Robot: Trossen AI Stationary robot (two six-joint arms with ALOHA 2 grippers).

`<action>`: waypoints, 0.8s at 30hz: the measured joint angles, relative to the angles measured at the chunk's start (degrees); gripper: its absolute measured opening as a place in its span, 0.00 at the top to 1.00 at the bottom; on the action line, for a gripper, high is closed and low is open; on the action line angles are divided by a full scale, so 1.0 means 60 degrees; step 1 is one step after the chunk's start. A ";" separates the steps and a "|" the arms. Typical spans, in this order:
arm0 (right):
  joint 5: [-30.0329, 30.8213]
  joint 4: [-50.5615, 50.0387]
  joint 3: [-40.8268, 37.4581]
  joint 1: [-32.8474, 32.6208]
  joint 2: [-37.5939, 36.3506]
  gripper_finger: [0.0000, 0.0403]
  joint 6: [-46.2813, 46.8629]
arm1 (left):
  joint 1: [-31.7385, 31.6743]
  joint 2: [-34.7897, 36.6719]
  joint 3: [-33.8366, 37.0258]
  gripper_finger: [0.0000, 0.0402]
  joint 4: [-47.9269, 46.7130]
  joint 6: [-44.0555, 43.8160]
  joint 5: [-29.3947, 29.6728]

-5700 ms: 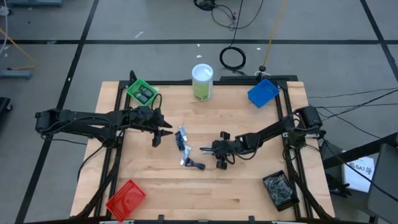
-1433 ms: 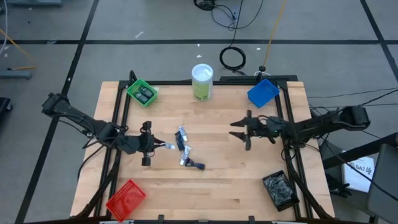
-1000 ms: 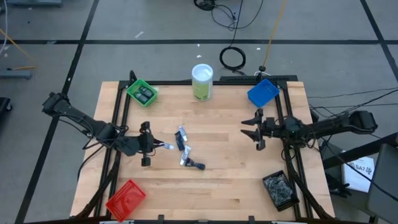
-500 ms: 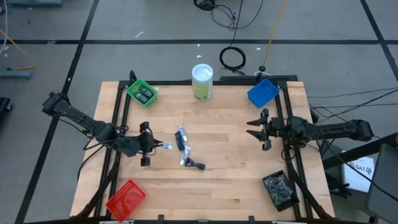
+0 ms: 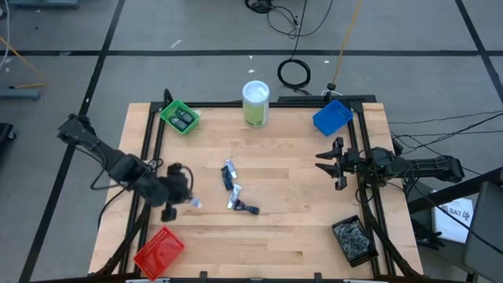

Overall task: Pick & Place Travel size toiletries
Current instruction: Put the right white toothpaste into the red bin

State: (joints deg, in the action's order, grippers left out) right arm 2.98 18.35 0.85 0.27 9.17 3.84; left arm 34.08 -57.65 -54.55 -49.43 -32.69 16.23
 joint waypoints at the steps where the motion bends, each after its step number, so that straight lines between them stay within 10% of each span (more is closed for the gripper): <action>1: 0.0000 0.0000 -0.0002 0.0000 -0.0003 0.66 -0.0012 | 0.0197 -0.0202 -0.0149 0.99 -0.0172 -0.0383 -0.0314; 24: 0.0577 0.0109 -0.0009 0.0000 -0.0003 0.67 -0.0191 | 0.4476 -0.3155 -0.0389 0.99 -0.0495 -1.0526 -0.3011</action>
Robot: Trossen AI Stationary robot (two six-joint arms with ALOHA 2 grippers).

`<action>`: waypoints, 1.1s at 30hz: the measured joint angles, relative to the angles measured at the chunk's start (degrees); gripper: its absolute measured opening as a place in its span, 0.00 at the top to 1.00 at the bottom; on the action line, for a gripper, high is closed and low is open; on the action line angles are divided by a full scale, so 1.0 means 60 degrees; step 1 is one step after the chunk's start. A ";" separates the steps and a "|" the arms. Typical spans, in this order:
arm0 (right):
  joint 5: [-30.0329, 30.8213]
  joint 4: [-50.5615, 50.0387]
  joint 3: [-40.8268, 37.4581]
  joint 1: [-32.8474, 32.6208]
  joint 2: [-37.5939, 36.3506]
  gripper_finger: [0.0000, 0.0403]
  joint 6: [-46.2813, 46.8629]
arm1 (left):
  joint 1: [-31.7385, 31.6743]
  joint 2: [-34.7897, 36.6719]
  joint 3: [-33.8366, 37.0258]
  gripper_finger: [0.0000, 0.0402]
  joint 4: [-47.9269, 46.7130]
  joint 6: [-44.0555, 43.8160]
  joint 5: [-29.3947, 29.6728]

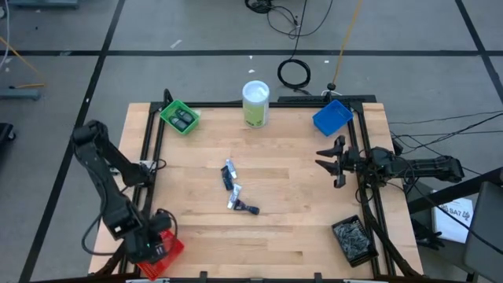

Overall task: Pick & Place Travel size toiletries
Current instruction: Put the right white toothpaste into the red bin, then put the top white toothpaste into the red bin

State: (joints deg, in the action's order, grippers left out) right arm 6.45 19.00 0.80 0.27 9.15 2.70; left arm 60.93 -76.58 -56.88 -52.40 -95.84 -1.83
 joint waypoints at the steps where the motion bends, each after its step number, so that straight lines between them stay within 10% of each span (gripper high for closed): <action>1: 0.0163 -0.0002 0.0000 0.0002 0.0000 0.67 -0.0062 | 0.0000 -0.0050 0.0000 0.99 0.0108 -0.0295 -0.0081; 17: 0.0177 -0.0044 0.0000 0.0004 0.0000 0.67 -0.0069 | -0.0015 -0.0167 0.0004 0.89 0.0734 -0.3850 -0.2135; 33: 0.0173 -0.0047 0.0000 0.0004 0.0000 0.67 0.0110 | -0.0055 -0.0167 0.0004 0.66 0.0485 -0.3258 -0.2297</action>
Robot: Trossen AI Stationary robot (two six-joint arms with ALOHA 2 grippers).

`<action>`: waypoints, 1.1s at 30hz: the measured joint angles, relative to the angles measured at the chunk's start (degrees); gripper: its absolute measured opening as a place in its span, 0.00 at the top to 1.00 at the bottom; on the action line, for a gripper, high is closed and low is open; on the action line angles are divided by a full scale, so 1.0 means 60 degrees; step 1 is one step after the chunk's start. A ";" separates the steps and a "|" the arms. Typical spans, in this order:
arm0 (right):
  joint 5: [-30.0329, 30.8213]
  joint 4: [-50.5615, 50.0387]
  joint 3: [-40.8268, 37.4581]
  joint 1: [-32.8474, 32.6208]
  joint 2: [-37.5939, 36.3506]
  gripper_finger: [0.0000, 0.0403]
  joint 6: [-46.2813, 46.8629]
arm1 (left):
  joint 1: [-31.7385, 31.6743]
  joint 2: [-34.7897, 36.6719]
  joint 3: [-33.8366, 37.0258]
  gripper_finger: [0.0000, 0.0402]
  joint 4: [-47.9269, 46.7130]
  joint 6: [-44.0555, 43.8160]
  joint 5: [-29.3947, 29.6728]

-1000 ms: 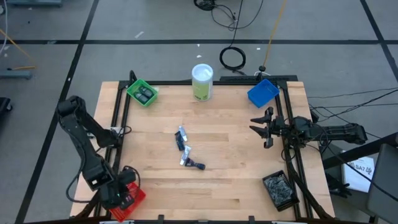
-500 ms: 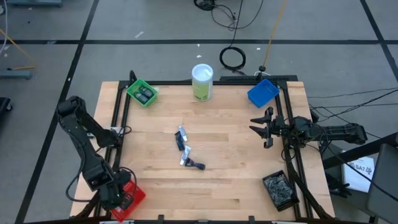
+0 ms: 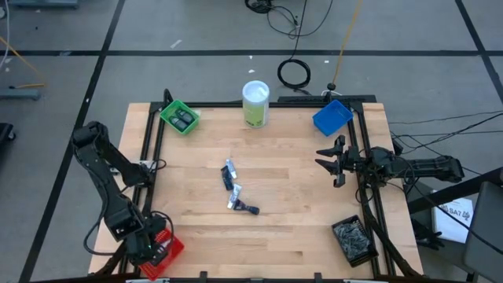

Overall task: Pick & Place Travel size toiletries
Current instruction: Put the top white toothpaste into the red bin

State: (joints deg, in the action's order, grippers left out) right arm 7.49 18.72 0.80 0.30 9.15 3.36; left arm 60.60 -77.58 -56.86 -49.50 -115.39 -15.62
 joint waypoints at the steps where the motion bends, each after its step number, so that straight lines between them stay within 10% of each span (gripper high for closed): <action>1: 0.0000 0.0000 0.0000 0.0000 0.0000 0.67 0.0004 | -0.0047 0.0000 0.0000 0.66 0.0004 0.0029 -0.0069; 9: 0.0000 -0.0004 0.0000 0.0000 0.0000 0.67 0.0004 | -0.1075 0.0000 0.0000 0.66 -0.0188 0.2453 0.0677; 20: 0.0000 -0.0027 0.0000 0.0000 0.0004 0.67 0.0080 | -0.4506 0.0004 0.0000 0.66 -0.0628 1.0029 0.3607; 28: 0.0000 -0.0073 0.0000 0.0000 0.0007 0.67 0.0491 | -0.6843 0.0004 0.0000 0.66 0.1520 1.4956 0.7452; 33: 0.0000 -0.0281 0.0000 0.0000 0.0007 0.67 0.0777 | -0.8134 -0.0258 0.0000 0.66 0.2985 1.5648 0.7440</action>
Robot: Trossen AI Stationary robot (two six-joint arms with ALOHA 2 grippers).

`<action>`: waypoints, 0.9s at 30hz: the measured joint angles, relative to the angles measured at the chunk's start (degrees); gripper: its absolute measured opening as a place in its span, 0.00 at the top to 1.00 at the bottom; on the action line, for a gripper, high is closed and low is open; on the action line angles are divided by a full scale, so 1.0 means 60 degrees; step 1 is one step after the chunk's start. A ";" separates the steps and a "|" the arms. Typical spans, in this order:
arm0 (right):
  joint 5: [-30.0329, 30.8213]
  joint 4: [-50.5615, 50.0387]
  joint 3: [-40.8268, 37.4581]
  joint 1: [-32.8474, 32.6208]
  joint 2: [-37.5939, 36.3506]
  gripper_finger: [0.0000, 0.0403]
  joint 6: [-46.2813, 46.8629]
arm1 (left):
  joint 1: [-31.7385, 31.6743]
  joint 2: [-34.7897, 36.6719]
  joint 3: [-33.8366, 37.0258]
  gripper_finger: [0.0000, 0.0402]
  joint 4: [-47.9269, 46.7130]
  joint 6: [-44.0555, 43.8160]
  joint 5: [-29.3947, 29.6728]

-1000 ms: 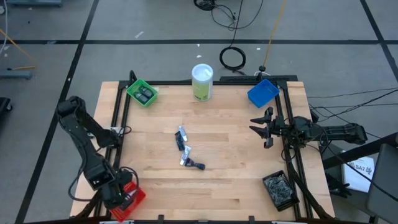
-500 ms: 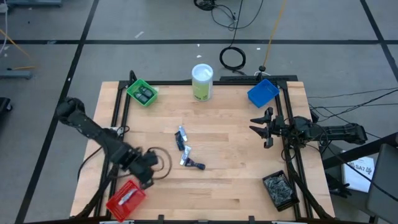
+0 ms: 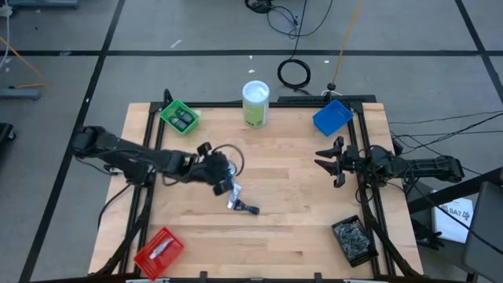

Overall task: Pick & Place Travel size toiletries
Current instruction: Put the top white toothpaste into the red bin

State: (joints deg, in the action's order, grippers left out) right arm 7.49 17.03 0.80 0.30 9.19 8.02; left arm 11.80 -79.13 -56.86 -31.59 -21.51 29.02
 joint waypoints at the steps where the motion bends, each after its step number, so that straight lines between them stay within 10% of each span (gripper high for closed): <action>1: 0.0000 -0.0056 0.0000 0.0000 0.0000 0.67 0.0058 | -0.0286 -0.0123 0.0000 0.66 0.0018 -0.0082 -0.0263; 14: 0.0027 -0.0238 0.0000 0.0000 0.0120 0.67 0.0264 | -0.3680 -0.2385 0.0004 0.54 0.0509 -0.2128 -0.2804; 27: 0.0033 -0.0243 0.0000 0.0000 0.0123 0.67 0.0232 | -0.3437 -0.3230 0.0004 0.28 0.0477 -0.3155 -0.3243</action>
State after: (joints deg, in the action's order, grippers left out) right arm 7.68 15.57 0.80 0.30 9.93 9.41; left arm -8.83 -98.51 -56.84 -28.73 -40.44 9.57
